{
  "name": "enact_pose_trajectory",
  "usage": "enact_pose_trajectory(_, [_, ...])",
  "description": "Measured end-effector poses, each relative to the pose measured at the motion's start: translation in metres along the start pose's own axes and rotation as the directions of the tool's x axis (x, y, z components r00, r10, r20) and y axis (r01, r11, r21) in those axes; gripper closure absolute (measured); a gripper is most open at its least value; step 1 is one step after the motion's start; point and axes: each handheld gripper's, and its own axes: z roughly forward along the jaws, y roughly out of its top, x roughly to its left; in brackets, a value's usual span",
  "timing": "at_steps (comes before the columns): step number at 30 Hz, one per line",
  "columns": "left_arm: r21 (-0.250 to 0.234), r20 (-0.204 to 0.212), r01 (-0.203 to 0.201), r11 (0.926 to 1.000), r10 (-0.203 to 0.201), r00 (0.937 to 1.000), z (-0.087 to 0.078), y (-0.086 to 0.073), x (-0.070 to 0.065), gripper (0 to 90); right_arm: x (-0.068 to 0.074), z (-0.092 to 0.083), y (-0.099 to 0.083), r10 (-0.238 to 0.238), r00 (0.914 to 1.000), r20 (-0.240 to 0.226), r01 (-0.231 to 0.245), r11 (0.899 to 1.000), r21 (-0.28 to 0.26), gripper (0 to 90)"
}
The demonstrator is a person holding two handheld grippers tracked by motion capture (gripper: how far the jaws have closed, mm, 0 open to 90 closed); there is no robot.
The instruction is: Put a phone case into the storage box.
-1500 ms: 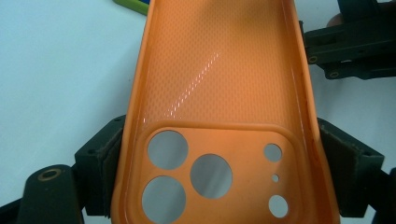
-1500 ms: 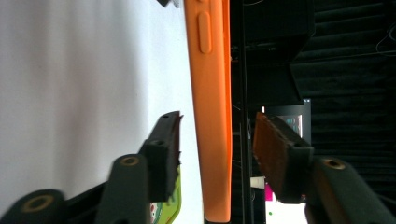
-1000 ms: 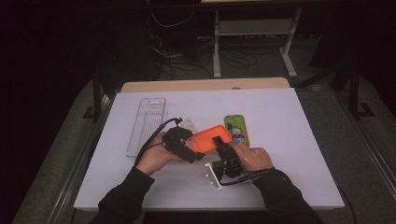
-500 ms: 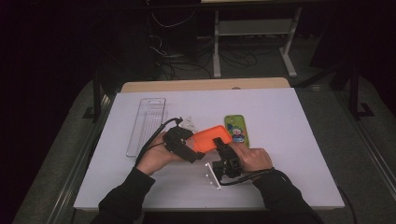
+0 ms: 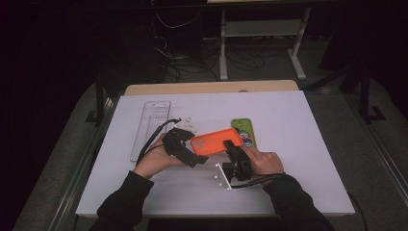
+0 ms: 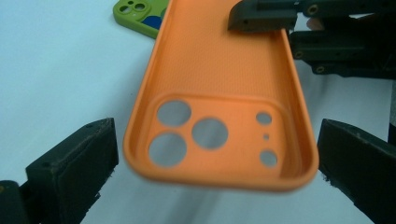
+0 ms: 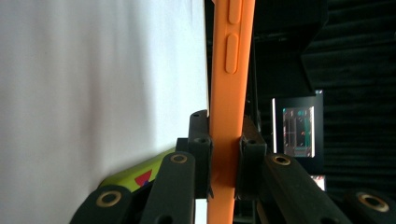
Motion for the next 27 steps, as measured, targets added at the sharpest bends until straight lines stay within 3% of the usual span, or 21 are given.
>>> enact_pose_trajectory(1, [0.013, -0.001, -0.012, 0.9998, 0.012, 0.9999, -0.001, 0.000, 0.001, 0.0, -0.002, 0.000, -0.002, 0.029, 0.9996, 0.002, -0.029, 1.000, -0.002, 78.2])
enact_pose_trajectory(3, [0.016, -0.006, -0.014, 0.9998, 0.014, 0.9999, 0.000, -0.001, 0.002, 0.0, -0.004, 0.000, -0.004, 0.043, 0.9991, -0.003, -0.043, 0.999, -0.005, 78.1])
enact_pose_trajectory(4, [0.020, -0.011, -0.015, 0.9997, 0.015, 0.9998, 0.000, -0.001, 0.002, 0.0, -0.004, 0.000, -0.005, 0.071, 0.9970, -0.031, -0.071, 0.997, 0.011, 78.1])
enact_pose_trajectory(7, [0.022, -0.024, -0.012, 0.9997, 0.012, 0.9996, 0.000, -0.002, 0.002, 0.0, -0.007, 0.000, -0.010, 0.135, 0.9891, -0.058, -0.135, 0.991, 0.017, 78.1])
enact_pose_trajectory(8, [0.035, -0.026, -0.024, 0.9991, 0.024, 0.9994, -0.001, -0.003, 0.003, 0.0, -0.010, 0.001, -0.012, 0.122, 0.9909, -0.058, -0.121, 0.993, 0.010, 78.1])
enact_pose_trajectory(10, [0.013, -0.037, -0.002, 0.9999, 0.003, 0.9993, 0.000, -0.003, 0.001, 0.0, -0.011, 0.000, -0.014, 0.182, 0.9808, -0.070, -0.181, 0.983, 0.017, 78.1])
enact_pose_trajectory(12, [0.024, -0.041, -0.040, 0.9989, 0.041, 0.9983, 0.000, -0.003, 0.005, 0.0, -0.014, 0.002, -0.016, 0.213, 0.9730, -0.089, -0.212, 0.977, 0.020, 78.1])
enact_pose_trajectory(13, [0.022, -0.043, -0.034, 0.9992, 0.035, 0.9985, 0.000, -0.004, 0.004, 0.0, -0.014, 0.002, -0.017, 0.254, 0.9622, -0.097, -0.253, 0.967, 0.021, 78.1])
enact_pose_trajectory(17, [0.028, -0.047, -0.011, 0.9996, 0.012, 0.9988, 0.000, -0.005, 0.005, 0.0, -0.019, 0.005, -0.023, 0.305, 0.9425, -0.137, -0.303, 0.952, 0.032, 78.1])
enact_pose_trajectory(19, [0.004, -0.049, 0.011, 0.9999, -0.011, 0.9987, 0.001, -0.005, 0.004, 0.0, -0.022, 0.006, -0.025, 0.358, 0.9206, -0.157, -0.355, 0.934, 0.044, 78.1])
enact_pose_trajectory(20, [0.005, -0.051, -0.008, 1.0000, 0.008, 0.9987, 0.001, -0.005, 0.005, 0.0, -0.022, 0.005, -0.025, 0.422, 0.8903, -0.172, -0.418, 0.907, 0.060, 78.1])
enact_pose_trajectory(21, [0.004, -0.052, -0.007, 1.0000, 0.007, 0.9986, 0.001, -0.005, 0.005, 0.0, -0.023, 0.005, -0.026, 0.467, 0.8668, -0.176, -0.463, 0.884, 0.061, 78.1])
enact_pose_trajectory(24, [0.019, -0.055, -0.020, 0.9996, 0.021, 0.9983, -0.001, -0.005, 0.006, 0.0, -0.026, 0.006, -0.029, 0.528, 0.8257, -0.198, -0.526, 0.848, 0.067, 78.1])
enact_pose_trajectory(26, [0.025, -0.061, -0.034, 0.9991, 0.036, 0.9975, -0.001, -0.004, 0.008, 0.0, -0.030, 0.007, -0.033, 0.552, 0.8072, -0.208, -0.552, 0.831, 0.065, 78.0])
enact_pose_trajectory(27, [0.020, -0.062, -0.021, 0.9996, 0.022, 0.9978, -0.001, -0.005, 0.007, 0.0, -0.031, 0.007, -0.034, 0.572, 0.7908, -0.219, -0.572, 0.818, 0.070, 78.0])
